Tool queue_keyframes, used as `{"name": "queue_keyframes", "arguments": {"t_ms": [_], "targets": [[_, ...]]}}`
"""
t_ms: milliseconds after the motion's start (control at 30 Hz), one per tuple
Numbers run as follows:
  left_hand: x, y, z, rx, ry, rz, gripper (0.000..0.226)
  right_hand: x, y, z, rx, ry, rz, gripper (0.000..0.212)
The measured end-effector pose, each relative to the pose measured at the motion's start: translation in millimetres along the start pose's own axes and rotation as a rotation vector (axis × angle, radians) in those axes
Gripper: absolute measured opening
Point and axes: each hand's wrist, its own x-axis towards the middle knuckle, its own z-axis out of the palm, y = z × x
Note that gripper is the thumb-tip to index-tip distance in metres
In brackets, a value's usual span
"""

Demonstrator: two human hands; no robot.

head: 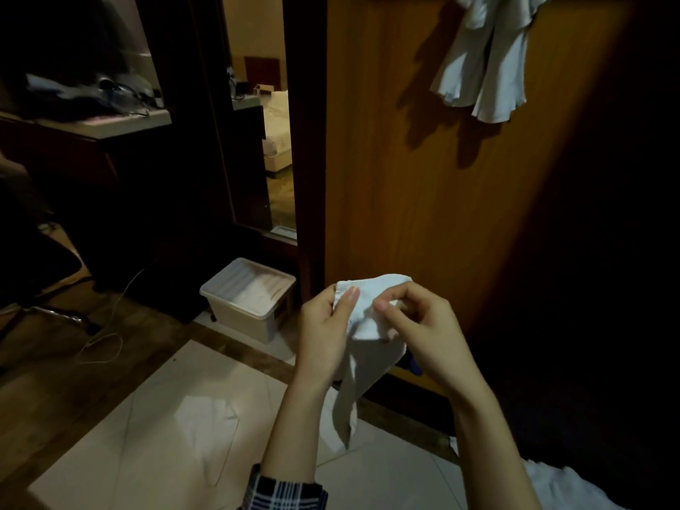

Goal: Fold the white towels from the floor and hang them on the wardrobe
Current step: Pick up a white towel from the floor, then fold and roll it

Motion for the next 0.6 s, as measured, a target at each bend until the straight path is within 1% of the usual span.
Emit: {"name": "queue_keyframes", "arguments": {"t_ms": [100,167,300,367,600], "targets": [[-1,3,1,-0.034,-0.017,0.017,0.016,-2,-4,2,0.055,-0.030,0.028,0.019],[-1,7,0,-0.031,-0.059,0.035,0.019,-1,-5,3,-0.005,-0.016,0.008,0.022],[0,13,-2,-0.015,-0.152,0.050,0.026,1,-11,4,-0.108,0.059,-0.072,0.014],[1,12,-1,-0.023,-0.188,0.058,0.028,1,-13,2,-0.143,0.101,-0.100,0.005],[-4,11,15,-0.247,-0.300,-0.096,0.045,-5,-10,-8,-0.201,0.251,-0.049,0.003]]}}
